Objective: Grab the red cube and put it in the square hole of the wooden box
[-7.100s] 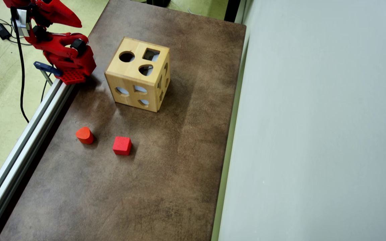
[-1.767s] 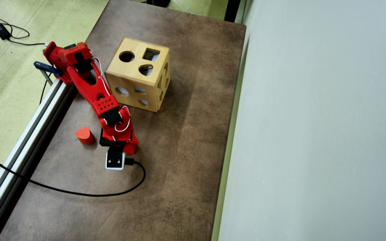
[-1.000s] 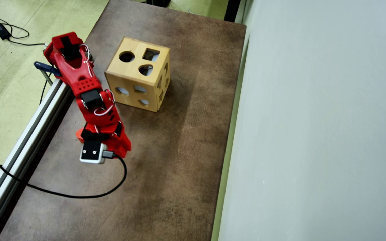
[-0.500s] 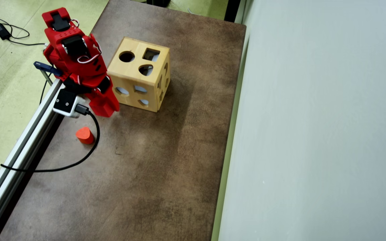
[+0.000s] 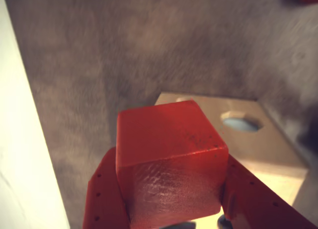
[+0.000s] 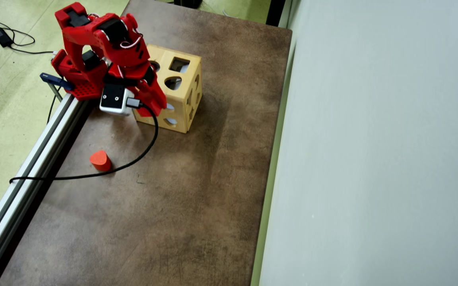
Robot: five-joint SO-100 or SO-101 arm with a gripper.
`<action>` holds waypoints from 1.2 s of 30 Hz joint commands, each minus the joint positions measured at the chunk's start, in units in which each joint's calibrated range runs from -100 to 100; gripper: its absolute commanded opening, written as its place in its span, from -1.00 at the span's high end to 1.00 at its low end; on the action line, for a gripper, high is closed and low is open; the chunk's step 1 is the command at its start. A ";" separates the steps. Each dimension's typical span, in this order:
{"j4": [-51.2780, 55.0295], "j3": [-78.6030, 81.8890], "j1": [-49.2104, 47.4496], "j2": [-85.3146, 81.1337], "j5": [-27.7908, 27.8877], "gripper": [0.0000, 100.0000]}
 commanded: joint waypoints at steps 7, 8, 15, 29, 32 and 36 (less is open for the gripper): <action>0.97 -0.94 -6.50 -9.63 -4.54 0.96; 0.97 -0.13 -6.80 -10.14 -5.96 0.96; 0.65 14.54 -12.37 -13.45 -14.21 0.96; -2.32 20.53 -28.86 -10.73 -17.58 0.96; -4.49 20.53 -28.94 -7.16 -17.58 0.96; -5.14 20.53 -28.94 -5.04 -17.63 0.96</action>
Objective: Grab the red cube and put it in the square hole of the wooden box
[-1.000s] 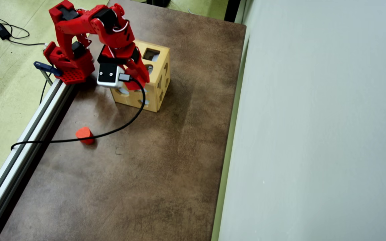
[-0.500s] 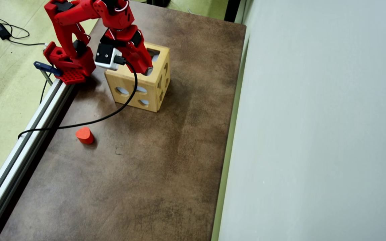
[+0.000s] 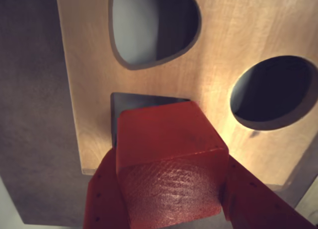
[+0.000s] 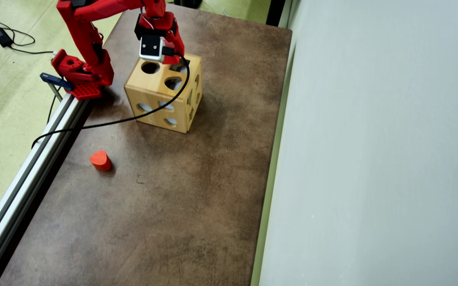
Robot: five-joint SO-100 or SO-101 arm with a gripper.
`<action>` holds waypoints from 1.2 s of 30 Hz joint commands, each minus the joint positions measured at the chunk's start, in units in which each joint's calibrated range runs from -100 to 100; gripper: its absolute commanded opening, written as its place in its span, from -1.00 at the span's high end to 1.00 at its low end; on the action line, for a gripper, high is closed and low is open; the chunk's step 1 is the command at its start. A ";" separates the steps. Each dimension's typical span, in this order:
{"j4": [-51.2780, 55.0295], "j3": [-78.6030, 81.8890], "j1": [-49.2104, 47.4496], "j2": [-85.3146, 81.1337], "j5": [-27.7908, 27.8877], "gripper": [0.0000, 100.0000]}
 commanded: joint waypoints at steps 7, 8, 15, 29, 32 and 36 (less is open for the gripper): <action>-1.18 -0.51 0.41 0.21 -1.47 0.96; -1.18 -0.51 0.48 0.21 -1.81 0.96; -1.10 0.30 0.41 0.30 -3.27 0.96; -4.56 -0.51 0.48 6.16 -4.10 0.96; -4.32 -0.24 0.48 6.16 -4.10 0.96; -4.08 0.38 0.48 6.16 -4.10 0.96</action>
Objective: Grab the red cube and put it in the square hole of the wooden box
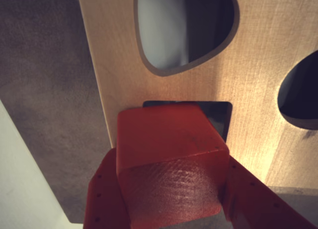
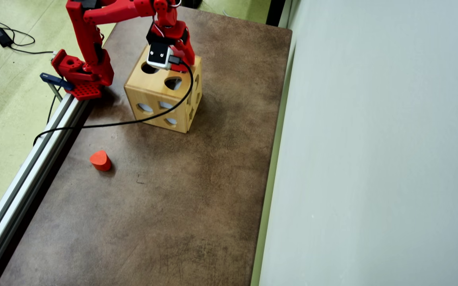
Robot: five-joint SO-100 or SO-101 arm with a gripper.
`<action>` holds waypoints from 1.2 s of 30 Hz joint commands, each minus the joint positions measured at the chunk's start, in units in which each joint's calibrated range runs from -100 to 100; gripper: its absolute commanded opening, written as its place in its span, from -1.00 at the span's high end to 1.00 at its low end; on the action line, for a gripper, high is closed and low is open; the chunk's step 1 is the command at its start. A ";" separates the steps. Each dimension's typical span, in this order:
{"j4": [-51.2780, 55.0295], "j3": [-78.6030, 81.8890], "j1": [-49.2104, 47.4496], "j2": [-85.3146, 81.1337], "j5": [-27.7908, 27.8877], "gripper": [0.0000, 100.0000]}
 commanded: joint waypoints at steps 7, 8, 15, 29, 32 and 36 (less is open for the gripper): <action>5.51 0.39 -0.26 -0.11 -1.37 0.96; 6.31 0.39 -0.40 -0.28 -1.47 0.96; 8.64 0.56 -0.48 -0.54 -1.51 0.96; 8.48 0.48 -2.11 -11.41 -1.47 0.96; 8.40 -0.33 -1.67 -10.65 -1.32 0.96; 8.32 -0.33 -1.59 -10.56 -1.07 0.96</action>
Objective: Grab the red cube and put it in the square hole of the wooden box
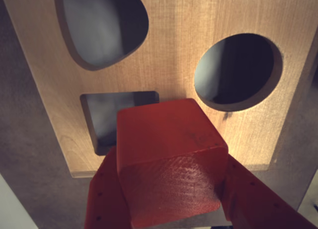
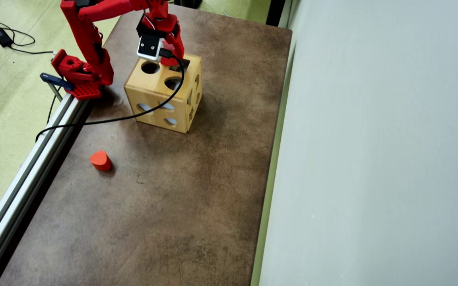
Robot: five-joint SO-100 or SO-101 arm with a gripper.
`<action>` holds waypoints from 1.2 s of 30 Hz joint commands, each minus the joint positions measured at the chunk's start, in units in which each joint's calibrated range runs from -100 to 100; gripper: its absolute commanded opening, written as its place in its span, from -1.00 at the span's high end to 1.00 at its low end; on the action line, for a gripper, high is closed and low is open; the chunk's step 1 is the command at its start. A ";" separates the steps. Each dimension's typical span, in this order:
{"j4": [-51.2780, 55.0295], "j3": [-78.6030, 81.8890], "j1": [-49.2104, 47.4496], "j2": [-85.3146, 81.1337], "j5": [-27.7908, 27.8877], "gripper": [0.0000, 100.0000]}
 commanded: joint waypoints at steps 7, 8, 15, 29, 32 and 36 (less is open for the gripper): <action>0.17 -1.50 0.28 -2.26 0.49 0.96; -0.23 -1.50 0.28 -2.26 0.49 0.96; -6.42 -1.41 0.28 -2.26 0.15 0.96; -6.42 -0.43 1.39 -2.26 0.54 0.96; -6.34 -0.43 2.88 -2.26 0.54 0.96; -6.34 -0.43 3.32 -2.26 0.59 0.96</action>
